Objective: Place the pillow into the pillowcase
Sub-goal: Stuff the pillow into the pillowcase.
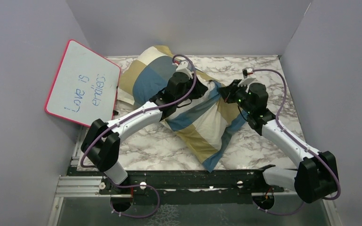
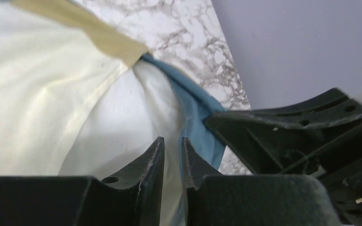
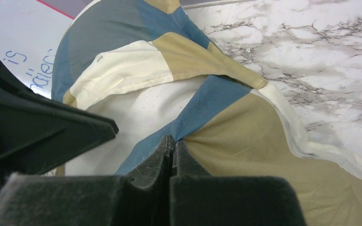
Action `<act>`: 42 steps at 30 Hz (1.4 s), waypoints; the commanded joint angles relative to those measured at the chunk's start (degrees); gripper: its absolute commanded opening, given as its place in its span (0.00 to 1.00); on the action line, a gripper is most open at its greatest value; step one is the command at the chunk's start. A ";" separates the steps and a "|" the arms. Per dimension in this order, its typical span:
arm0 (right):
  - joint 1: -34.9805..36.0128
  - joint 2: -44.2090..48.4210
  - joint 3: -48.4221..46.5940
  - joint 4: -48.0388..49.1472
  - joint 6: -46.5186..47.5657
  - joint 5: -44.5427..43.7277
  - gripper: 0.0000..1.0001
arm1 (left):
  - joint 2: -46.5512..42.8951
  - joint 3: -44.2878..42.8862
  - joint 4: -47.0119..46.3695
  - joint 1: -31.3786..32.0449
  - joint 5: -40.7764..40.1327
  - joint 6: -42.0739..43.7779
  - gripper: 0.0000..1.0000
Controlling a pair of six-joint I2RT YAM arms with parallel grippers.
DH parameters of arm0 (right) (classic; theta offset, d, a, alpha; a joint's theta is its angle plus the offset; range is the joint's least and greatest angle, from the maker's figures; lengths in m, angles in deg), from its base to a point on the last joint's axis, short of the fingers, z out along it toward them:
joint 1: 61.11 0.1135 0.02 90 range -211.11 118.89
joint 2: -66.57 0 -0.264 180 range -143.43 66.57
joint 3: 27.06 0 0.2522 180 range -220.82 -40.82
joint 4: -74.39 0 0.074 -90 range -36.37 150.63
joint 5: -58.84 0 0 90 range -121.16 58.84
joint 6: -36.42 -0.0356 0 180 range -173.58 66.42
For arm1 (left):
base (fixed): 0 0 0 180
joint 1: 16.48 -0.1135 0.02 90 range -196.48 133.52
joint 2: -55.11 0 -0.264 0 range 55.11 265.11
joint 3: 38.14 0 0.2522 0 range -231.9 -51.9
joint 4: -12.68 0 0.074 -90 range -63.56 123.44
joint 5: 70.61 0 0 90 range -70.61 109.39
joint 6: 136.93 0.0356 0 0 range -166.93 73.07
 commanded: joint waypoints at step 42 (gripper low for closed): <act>-12.39 -14.58 -20.74 -1.94 -1.80 15.99 0.00 | -2.16 -1.86 -6.10 -14.15 21.71 5.46 0.51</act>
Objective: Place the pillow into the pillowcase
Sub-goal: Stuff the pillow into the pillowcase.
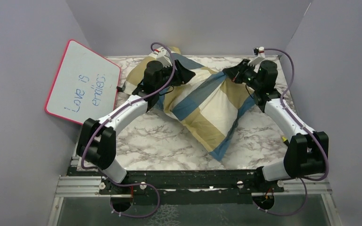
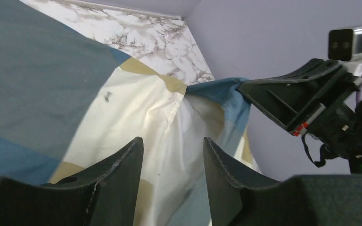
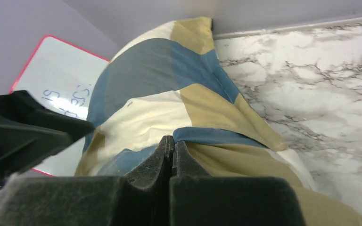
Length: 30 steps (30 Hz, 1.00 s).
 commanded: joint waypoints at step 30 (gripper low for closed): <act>5.37 -2.22 -10.29 -30.38 -3.27 -8.79 0.53 | 8.92 -11.11 18.41 8.27 -22.04 32.00 0.55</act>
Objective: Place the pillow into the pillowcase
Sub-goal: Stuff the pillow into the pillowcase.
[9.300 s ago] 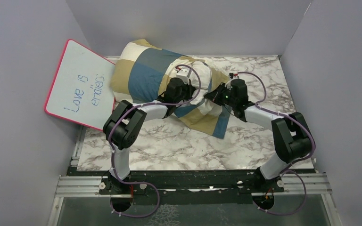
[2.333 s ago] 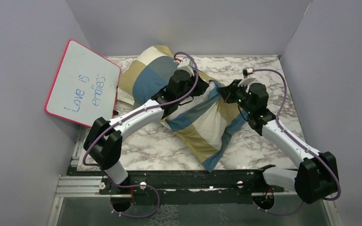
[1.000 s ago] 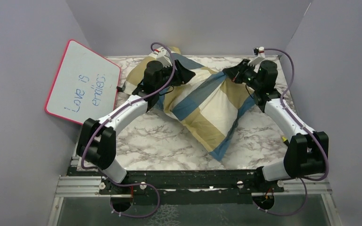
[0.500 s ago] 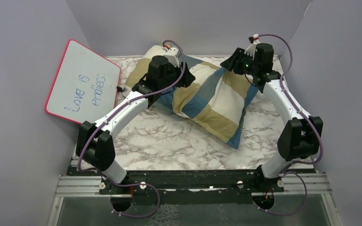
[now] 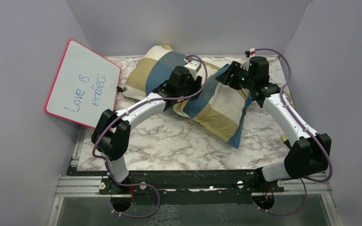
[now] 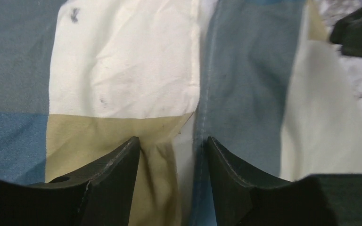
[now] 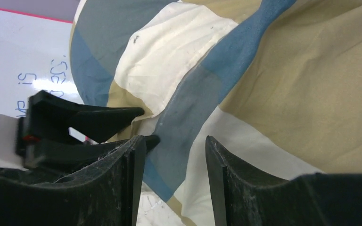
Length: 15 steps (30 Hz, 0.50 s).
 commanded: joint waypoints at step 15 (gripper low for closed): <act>1.75 -5.39 11.08 10.22 7.14 1.42 0.42 | 1.63 -7.95 -14.02 1.48 5.94 -14.19 0.00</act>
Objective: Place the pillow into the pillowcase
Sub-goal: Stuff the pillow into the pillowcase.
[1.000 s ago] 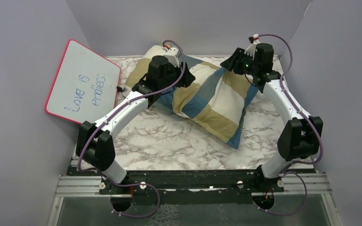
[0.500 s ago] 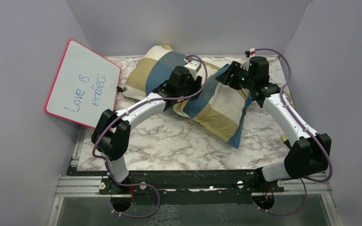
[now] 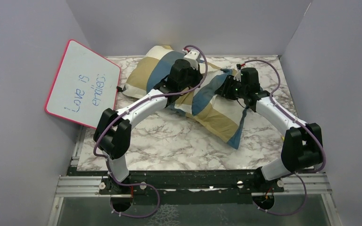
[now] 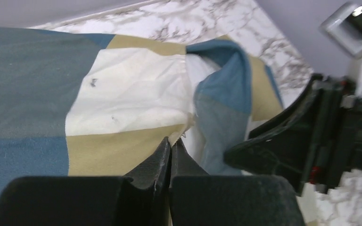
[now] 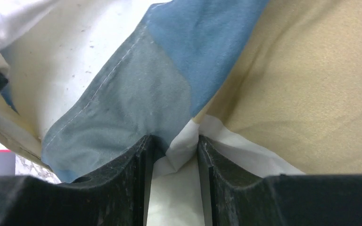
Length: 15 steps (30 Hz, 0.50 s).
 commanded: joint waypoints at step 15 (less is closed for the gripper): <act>0.31 0.97 11.26 44.95 -10.41 15.37 0.09 | 3.91 -1.56 -20.40 4.44 22.87 -26.50 0.00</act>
